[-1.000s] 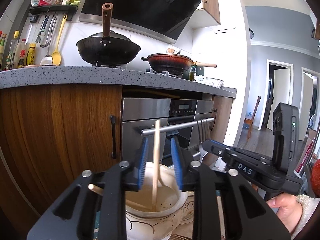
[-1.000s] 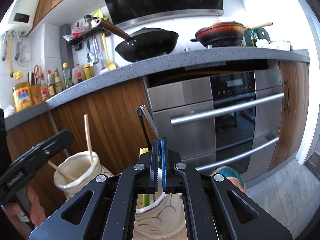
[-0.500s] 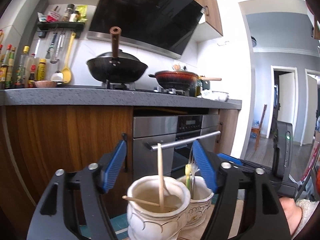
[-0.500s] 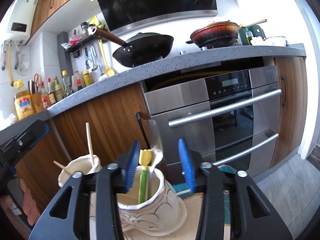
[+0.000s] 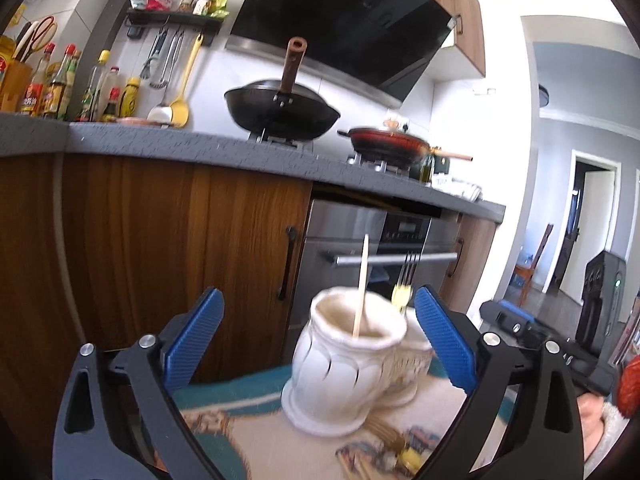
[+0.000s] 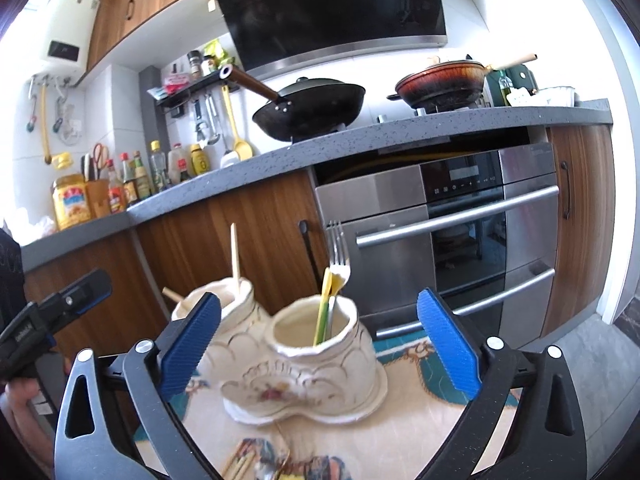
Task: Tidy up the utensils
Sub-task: 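Withdraw both open tools from the holder back toward the loose utensils, then grasp a wooden chopstick with left tool while right tool grasps a green-handled utensil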
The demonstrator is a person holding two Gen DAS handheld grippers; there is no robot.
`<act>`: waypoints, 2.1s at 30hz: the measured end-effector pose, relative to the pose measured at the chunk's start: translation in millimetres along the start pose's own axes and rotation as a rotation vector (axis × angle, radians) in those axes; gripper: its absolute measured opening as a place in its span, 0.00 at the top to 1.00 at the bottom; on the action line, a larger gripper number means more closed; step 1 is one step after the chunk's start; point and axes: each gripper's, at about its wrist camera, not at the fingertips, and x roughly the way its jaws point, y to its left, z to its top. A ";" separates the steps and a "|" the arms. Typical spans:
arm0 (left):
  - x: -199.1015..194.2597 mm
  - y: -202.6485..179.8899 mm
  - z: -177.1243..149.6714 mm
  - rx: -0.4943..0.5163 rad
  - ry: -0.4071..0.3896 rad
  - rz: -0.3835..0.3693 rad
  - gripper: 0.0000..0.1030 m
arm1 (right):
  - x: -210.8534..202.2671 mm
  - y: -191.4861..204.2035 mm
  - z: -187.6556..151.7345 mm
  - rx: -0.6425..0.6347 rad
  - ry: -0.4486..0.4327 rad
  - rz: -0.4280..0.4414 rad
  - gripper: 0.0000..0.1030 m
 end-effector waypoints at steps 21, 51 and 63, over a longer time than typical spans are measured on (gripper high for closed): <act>9.7 -18.1 -86.9 0.078 0.411 0.102 0.07 | -12.1 -10.9 -56.2 0.017 0.200 -0.084 0.05; 27.9 -42.9 -137.2 0.202 0.695 0.049 0.49 | -6.6 -12.0 -75.9 -0.061 0.383 -0.139 0.06; 31.2 -36.8 -134.6 0.157 0.709 0.025 0.79 | -1.9 23.4 -107.7 -0.180 0.585 -0.007 0.52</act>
